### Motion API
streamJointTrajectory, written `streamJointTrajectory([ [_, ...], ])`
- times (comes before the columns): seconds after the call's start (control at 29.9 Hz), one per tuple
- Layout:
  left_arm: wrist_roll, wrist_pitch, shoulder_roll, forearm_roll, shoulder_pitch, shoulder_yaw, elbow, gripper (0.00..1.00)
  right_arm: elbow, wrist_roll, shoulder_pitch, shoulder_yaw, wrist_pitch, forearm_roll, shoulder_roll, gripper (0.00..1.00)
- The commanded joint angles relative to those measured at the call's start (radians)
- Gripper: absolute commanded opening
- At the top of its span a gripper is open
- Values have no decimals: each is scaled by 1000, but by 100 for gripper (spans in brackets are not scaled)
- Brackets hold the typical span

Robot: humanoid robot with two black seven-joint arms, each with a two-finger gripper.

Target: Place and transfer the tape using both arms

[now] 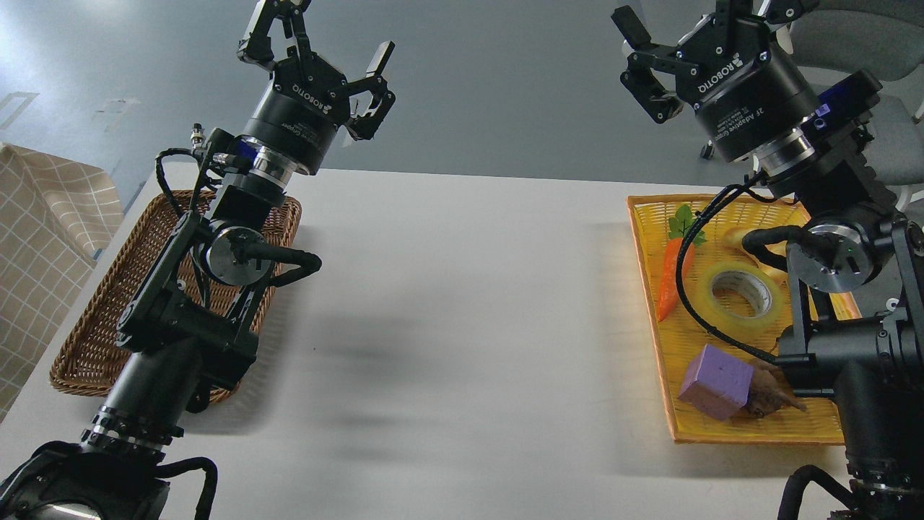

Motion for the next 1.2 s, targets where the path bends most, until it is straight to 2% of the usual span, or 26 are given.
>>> streamJointTrajectory([
  [0.0,0,-3,-6,-1,6,-3,-3,98,0,0,-3,1,0,1,0,100],
  [1.17,0,0,-14,-1,22,6,-15,98,6,0,-12,0,-22,-1,0,100],
])
